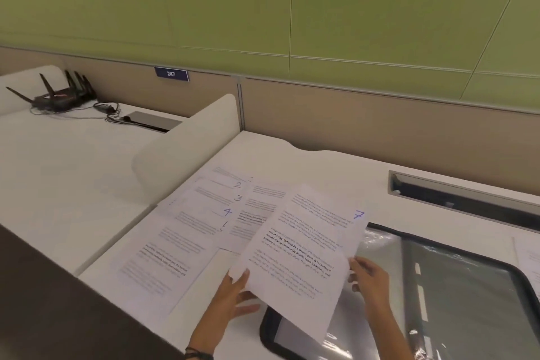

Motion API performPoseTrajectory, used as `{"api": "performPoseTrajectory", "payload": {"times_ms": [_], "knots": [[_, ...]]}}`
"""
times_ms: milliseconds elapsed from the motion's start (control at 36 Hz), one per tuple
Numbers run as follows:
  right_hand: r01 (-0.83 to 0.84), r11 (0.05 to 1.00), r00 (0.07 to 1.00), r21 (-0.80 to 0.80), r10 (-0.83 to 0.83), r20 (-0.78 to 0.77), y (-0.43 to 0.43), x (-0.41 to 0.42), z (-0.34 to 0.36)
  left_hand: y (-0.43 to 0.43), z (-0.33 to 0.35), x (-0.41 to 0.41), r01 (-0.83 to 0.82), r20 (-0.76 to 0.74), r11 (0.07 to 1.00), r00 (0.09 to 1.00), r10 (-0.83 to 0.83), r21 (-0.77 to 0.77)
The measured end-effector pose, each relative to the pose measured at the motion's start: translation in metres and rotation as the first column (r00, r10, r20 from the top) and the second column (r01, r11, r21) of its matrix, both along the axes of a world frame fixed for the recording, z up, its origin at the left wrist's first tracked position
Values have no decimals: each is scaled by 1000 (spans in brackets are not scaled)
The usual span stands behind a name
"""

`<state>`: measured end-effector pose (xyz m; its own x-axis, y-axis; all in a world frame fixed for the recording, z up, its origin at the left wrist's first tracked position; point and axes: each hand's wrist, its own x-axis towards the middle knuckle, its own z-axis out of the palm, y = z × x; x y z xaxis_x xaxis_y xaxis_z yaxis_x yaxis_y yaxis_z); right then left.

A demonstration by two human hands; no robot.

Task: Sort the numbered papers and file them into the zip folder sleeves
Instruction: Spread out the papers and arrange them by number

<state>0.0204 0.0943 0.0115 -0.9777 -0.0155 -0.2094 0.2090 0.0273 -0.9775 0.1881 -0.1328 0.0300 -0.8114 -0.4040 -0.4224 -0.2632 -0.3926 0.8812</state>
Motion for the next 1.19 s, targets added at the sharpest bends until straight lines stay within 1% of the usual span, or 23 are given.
{"api": "performPoseTrajectory", "payload": {"times_ms": [83,167,250,389,472,556,611,722,861,972,1056,1194], "knots": [[-21,1000,1000,7,21,-2,-14,1,-7,7,-6,4,12,12,1000,1000,-12,-17],[-56,998,998,41,57,-22,-26,3,-11,6,-19,4,-59,23,997,998,61,-54],[-87,993,994,84,93,-63,-34,3,-13,0,-28,2,-103,16,993,994,104,-60],[-103,962,969,254,155,-193,-39,-1,-25,-17,-36,-4,-156,-40,986,987,153,-56],[-114,916,939,385,225,-259,-33,0,-39,-27,-42,-9,-202,-66,976,978,198,-76],[-107,818,877,565,346,-335,-26,6,-58,-35,-52,-15,-254,-78,963,966,247,-93],[-82,766,834,638,403,-377,-24,11,-67,-40,-59,-20,-292,-83,949,955,284,-119],[-70,768,832,637,397,-388,-24,10,-67,-37,-63,-32,-373,-85,917,927,364,-141],[-71,774,836,629,391,-386,-26,12,-64,-30,-64,-41,-439,-141,863,898,416,-250],[-70,787,835,613,382,-396,-25,11,-63,-29,-69,-48,-415,-138,852,910,392,-319],[-73,790,834,608,383,-398,-24,10,-65,-32,-71,-51,-401,-107,852,915,389,-337],[-69,795,821,602,388,-419,-22,9,-70,-40,-76,-51,-334,-56,870,940,337,-363]]}}
